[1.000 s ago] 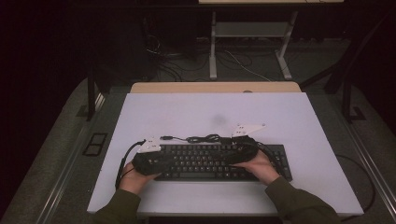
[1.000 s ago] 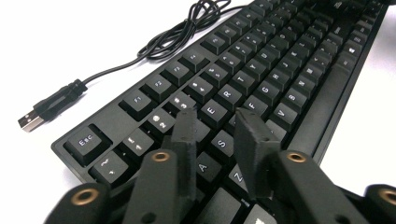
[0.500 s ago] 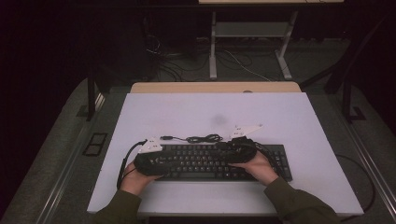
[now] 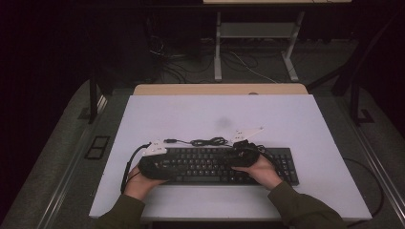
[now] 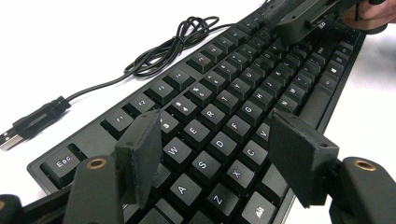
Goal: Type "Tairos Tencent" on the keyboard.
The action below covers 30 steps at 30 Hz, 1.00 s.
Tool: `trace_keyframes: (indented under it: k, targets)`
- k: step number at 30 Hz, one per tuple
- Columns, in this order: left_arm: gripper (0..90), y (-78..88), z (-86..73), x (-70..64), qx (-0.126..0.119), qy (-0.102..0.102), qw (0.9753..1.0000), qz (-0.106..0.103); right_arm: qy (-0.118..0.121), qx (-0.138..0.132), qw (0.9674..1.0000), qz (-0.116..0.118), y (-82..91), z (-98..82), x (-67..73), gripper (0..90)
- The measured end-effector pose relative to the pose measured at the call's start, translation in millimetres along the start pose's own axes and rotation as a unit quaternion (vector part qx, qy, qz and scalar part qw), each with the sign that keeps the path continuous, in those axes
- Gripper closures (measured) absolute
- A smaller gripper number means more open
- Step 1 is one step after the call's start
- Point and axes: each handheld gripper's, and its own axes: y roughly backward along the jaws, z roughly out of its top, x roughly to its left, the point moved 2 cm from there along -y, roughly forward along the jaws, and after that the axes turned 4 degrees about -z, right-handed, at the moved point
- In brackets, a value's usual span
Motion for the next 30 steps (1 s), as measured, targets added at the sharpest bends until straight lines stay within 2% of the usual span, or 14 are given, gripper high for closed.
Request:
trace_keyframes:
  k: [11,30]
  targets:
    - [29.9,-1.6,0.0,-0.3,-0.001,0.001,1.0000,0.002,0.008,0.011,0.9999,0.001,-7.3,4.9,1.7,89.0]
    - [27.2,-2.7,-0.4,-0.4,-0.001,0.000,1.0000,0.002,0.012,0.050,0.9986,-0.010,-17.6,1.9,1.9,89.4]
